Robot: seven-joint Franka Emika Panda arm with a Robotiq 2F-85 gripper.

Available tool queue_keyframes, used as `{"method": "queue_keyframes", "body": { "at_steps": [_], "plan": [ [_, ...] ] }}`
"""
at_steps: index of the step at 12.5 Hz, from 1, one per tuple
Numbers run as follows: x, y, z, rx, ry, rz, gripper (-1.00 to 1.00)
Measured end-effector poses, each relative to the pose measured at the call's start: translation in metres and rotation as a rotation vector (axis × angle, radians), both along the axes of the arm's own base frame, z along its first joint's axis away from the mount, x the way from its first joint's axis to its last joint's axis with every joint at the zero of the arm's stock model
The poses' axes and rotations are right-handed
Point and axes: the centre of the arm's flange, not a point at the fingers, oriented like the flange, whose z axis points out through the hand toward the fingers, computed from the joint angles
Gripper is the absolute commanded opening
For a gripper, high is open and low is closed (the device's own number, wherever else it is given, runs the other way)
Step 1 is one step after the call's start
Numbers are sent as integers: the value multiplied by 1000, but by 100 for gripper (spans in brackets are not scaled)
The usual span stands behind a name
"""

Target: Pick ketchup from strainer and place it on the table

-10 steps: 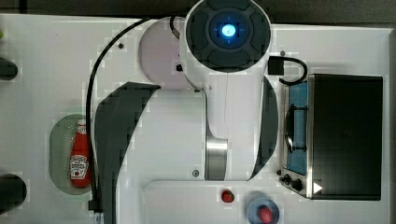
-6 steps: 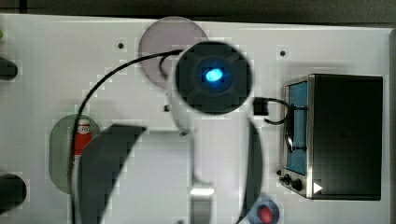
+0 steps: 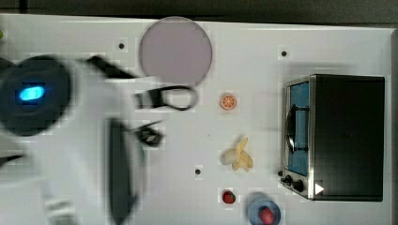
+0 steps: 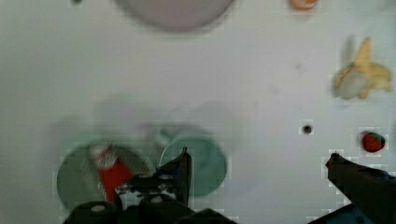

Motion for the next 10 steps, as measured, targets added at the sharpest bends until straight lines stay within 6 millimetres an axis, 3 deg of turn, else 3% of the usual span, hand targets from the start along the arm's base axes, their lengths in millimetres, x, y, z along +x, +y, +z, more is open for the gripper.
{"method": "queue_keyframes", "body": {
  "at_steps": [2,5,7,10],
  "plan": [
    [-14,70,-23,19,15,136,100],
    [-60,158,-61,45,48,318,100],
    [-88,195,-87,76,48,393,100],
    [-108,218,-135,143,-6,435,100]
  ]
}}
